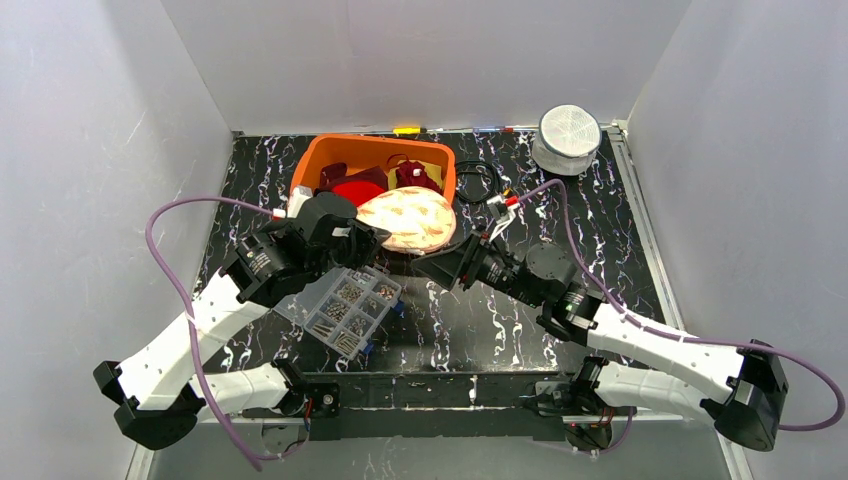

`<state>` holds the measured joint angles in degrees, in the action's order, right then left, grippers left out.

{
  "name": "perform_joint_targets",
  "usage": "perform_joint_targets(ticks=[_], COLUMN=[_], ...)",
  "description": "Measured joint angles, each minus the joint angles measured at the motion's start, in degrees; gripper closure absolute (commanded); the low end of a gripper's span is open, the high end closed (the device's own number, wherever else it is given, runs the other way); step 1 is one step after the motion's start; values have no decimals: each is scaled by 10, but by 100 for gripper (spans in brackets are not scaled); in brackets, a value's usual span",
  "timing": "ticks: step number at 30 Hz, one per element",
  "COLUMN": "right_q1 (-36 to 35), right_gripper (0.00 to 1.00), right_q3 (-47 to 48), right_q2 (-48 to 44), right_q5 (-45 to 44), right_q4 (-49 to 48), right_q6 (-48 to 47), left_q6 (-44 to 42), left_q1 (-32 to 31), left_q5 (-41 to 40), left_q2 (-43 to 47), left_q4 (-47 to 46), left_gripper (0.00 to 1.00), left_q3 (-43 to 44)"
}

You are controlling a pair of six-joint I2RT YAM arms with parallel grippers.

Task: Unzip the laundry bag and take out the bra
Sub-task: Unzip the laundry bag at the center of the board.

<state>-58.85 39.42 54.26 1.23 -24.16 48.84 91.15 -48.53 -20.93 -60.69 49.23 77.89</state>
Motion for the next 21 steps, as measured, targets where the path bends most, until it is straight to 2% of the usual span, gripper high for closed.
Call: perform_joint_targets(ticks=[10,21], right_q1=[-2,-4], right_gripper=[37,53], right_q3=[-12,-26], right_q2=[10,10], right_q5=[-9,-29], right_q4=[-37,-62], right_q6=[24,39], left_q6=[5,10], left_q1=[0,0], left_q5=[0,-1], left_q2=[2,7], left_q4=[-2,-9], left_gripper=[100,100], left_q3=[-3,-6])
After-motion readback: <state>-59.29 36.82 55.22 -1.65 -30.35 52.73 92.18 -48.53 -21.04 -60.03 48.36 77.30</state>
